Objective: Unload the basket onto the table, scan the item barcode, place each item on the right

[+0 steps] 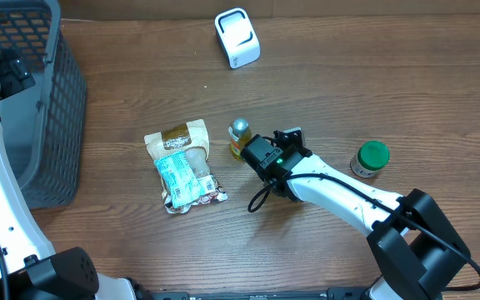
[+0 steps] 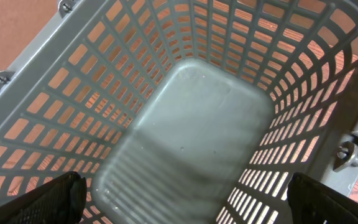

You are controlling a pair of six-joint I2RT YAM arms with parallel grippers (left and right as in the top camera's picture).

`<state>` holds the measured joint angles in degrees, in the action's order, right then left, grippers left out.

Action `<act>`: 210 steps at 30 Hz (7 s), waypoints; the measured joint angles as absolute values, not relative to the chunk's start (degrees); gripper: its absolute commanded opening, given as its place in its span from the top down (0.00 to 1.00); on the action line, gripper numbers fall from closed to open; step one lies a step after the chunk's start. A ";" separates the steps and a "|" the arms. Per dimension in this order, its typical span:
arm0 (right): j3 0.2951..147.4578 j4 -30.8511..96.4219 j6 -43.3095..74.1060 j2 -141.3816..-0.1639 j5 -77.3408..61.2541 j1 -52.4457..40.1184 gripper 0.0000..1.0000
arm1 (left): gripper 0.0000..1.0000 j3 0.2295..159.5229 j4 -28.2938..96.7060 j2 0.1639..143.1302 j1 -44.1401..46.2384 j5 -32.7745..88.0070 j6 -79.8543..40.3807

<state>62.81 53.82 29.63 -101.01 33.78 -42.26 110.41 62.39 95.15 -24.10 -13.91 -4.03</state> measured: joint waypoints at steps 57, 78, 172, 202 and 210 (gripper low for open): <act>66.83 53.17 20.08 -94.85 10.15 -31.16 0.20 | 0.01 110.41 62.39 95.15 -24.10 -13.91 -4.01; 64.36 49.56 19.42 -102.06 10.72 -31.11 0.49 | 0.01 110.41 62.39 95.15 -24.10 -13.91 -4.03; 126.43 34.72 -3.46 -126.21 15.25 -31.11 0.96 | 0.01 110.41 62.39 95.15 -24.10 -13.91 -4.01; 126.41 18.83 -18.00 -136.27 15.25 -29.23 0.96 | 0.00 110.41 62.39 95.15 -24.10 -13.91 -4.03; 126.41 18.63 -18.06 -136.70 15.25 -29.17 0.96 | 0.01 110.41 62.39 95.15 -24.10 -13.91 -4.03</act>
